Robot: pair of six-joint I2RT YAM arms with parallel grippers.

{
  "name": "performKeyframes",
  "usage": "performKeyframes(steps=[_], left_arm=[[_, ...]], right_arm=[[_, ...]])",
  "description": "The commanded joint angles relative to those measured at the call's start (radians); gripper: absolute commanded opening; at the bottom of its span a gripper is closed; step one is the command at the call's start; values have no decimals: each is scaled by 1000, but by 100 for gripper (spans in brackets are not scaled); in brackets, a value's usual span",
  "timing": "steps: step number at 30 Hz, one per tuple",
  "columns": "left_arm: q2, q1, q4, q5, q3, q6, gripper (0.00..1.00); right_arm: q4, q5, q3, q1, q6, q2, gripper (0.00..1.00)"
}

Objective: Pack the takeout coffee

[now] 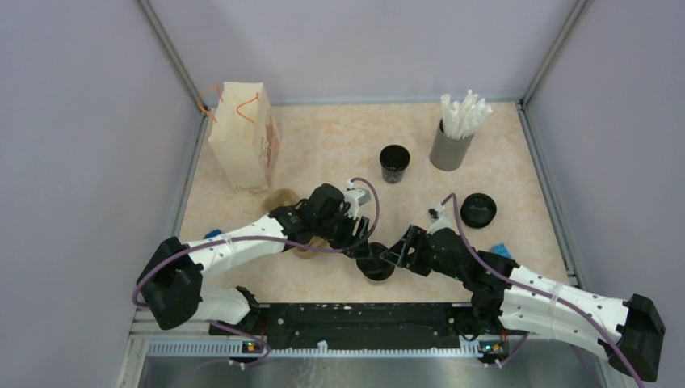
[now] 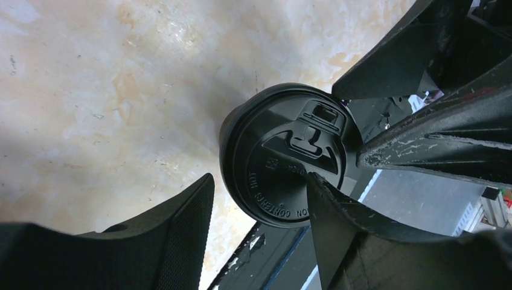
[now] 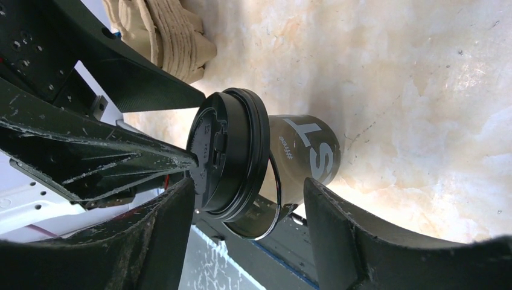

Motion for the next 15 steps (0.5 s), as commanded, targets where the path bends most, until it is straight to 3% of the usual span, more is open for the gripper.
performKeyframes(steps=[1, 15], left_arm=[[-2, -12, 62, 32, -17, -13, 62], [-19, -41, 90, 59, -24, -33, 53]], right_arm=[[43, 22, -3, 13, -8, -1, 64], [24, 29, -7, 13, -19, -1, 49]])
